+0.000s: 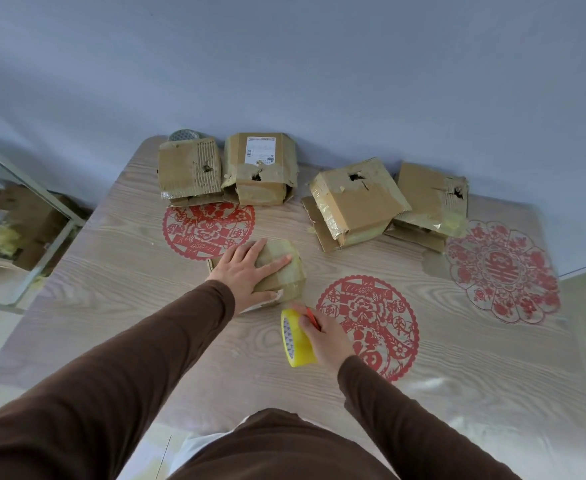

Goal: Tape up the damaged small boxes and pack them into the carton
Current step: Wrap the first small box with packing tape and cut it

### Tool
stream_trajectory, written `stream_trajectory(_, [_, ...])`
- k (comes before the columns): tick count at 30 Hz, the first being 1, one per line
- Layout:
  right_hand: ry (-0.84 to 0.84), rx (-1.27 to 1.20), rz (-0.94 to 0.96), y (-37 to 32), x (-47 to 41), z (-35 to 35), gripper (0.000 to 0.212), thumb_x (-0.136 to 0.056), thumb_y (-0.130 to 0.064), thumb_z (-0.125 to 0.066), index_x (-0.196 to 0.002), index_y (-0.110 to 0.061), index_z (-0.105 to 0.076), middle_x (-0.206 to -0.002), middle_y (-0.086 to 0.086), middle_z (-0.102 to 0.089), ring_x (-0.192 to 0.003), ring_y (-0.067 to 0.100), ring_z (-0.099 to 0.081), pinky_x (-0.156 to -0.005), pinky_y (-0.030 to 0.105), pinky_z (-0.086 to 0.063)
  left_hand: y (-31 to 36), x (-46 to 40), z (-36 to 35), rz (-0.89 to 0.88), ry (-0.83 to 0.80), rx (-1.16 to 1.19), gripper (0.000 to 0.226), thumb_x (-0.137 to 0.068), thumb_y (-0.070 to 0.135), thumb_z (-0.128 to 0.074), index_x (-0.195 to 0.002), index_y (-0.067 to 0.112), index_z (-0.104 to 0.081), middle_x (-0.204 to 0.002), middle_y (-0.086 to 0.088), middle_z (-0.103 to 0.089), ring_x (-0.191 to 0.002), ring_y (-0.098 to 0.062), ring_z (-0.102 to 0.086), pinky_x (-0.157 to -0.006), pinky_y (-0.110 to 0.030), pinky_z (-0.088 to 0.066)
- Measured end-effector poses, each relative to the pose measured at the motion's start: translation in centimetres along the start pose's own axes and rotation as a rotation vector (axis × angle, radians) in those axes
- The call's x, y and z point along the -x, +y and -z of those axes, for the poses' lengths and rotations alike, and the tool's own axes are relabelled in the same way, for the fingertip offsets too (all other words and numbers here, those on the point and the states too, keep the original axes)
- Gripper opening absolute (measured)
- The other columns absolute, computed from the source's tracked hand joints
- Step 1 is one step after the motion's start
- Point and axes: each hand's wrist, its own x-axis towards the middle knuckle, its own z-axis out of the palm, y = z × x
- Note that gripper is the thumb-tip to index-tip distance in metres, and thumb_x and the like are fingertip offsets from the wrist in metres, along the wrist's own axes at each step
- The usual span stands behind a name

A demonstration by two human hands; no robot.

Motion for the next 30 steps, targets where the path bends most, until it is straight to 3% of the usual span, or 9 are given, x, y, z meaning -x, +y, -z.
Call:
stream_trajectory(5, [-0.025,-0.025,0.063,0.3,-0.1,-2.1,0.046,-0.105,-0.028,-0.049,-0.150,-0.036,-0.044,-0.144,-0.012,-0.053,-0.131,0.009,-0.050,-0.111,0.029,-0.039,0.9,0.8,-0.4,0.149,0.118,0.017,0.091,-0.089,0.063,-0.051,-0.156,0.047,0.008,-0.168,-0.011,0.010,-0.154,-0.033,0.013,-0.123,-0.056,0.004])
stream_trajectory(7, [-0.020,-0.054,0.059,0.6,-0.5,-2.7,0.046,-0.105,-0.025,-0.050,-0.149,-0.035,-0.044,-0.148,-0.005,-0.052,-0.135,0.015,-0.050,-0.115,0.035,-0.038,3.0,3.2,-0.8,0.295,0.329,0.265,0.085,-0.082,0.040,-0.067,-0.156,0.033,-0.027,-0.162,-0.012,-0.018,-0.151,-0.036,-0.012,-0.123,-0.056,-0.017])
stream_trajectory(9, [-0.020,-0.074,0.047,0.7,-0.4,-2.8,0.044,-0.105,-0.027,-0.049,-0.146,-0.041,-0.044,-0.149,-0.006,-0.051,-0.135,0.015,-0.049,-0.116,0.037,-0.039,5.7,5.8,-2.6,0.408,0.537,0.582,0.051,-0.080,0.018,-0.072,-0.128,0.018,-0.056,-0.122,-0.008,-0.051,-0.115,-0.032,-0.048,-0.101,-0.047,-0.044])
stream_trajectory(11, [-0.017,-0.097,0.047,0.8,-0.2,-2.8,0.041,-0.105,-0.029,-0.050,-0.143,-0.045,-0.044,-0.148,-0.008,-0.050,-0.134,0.013,-0.048,-0.116,0.036,-0.038,8.3,6.5,-3.4,0.658,0.404,1.127,0.020,-0.090,0.014,-0.067,-0.108,0.013,-0.058,-0.093,-0.004,-0.058,-0.088,-0.025,-0.056,-0.080,-0.037,-0.049])
stream_trajectory(14, [-0.031,-0.057,0.097,0.6,0.2,-2.5,0.046,-0.106,-0.032,-0.047,-0.151,-0.031,-0.040,-0.152,-0.006,-0.046,-0.138,0.013,-0.044,-0.112,0.027,-0.033,10.0,4.8,-3.0,0.847,-0.030,1.729,0.024,-0.100,0.030,-0.060,-0.122,0.021,-0.056,-0.097,-0.009,-0.067,-0.081,-0.024,-0.066,-0.076,-0.036,-0.056])
stream_trajectory(16, [-0.071,0.048,0.132,0.4,0.5,-2.1,0.048,-0.107,-0.037,-0.042,-0.154,-0.030,-0.035,-0.151,-0.003,-0.048,-0.137,0.017,-0.048,-0.107,0.024,-0.036,9.7,3.7,-3.1,0.836,-0.052,1.917,0.023,-0.101,0.022,-0.058,-0.124,0.027,-0.056,-0.097,-0.011,-0.069,-0.075,-0.022,-0.068,-0.070,-0.035,-0.058])
stream_trajectory(21, [0.188,0.625,0.199,-0.7,1.3,2.1,0.045,-0.102,-0.056,-0.034,-0.134,-0.025,-0.041,-0.078,-0.006,-0.060,-0.060,0.013,-0.056,-0.057,0.032,-0.049,9.5,3.0,-3.7,0.846,-0.062,1.912,0.020,-0.101,0.009,-0.054,-0.116,0.013,-0.066,-0.094,-0.014,-0.066,-0.072,-0.022,-0.065,-0.061,-0.030,-0.059])
stream_trajectory(25, [0.138,0.783,0.309,-1.9,0.1,3.7,0.035,-0.104,-0.056,-0.028,-0.102,-0.023,-0.039,-0.072,-0.006,-0.055,-0.054,0.016,-0.052,-0.047,0.031,-0.039,9.8,2.7,-4.2,0.886,0.003,1.888,0.012,-0.099,0.016,-0.060,-0.103,0.015,-0.071,-0.092,-0.013,-0.067,-0.080,-0.028,-0.064,-0.077,-0.045,-0.059])
stream_trajectory(30, [0.069,1.060,0.408,-2.9,-2.1,3.9,0.029,-0.109,-0.039,-0.023,-0.097,-0.021,-0.042,-0.087,-0.002,-0.057,-0.069,0.020,-0.056,-0.057,0.033,-0.037,10.2,2.5,-4.5,0.918,0.025,1.821,0.010,-0.096,0.023,-0.066,-0.089,0.022,-0.074,-0.088,-0.010,-0.069,-0.082,-0.030,-0.064,-0.087,-0.059,-0.055])
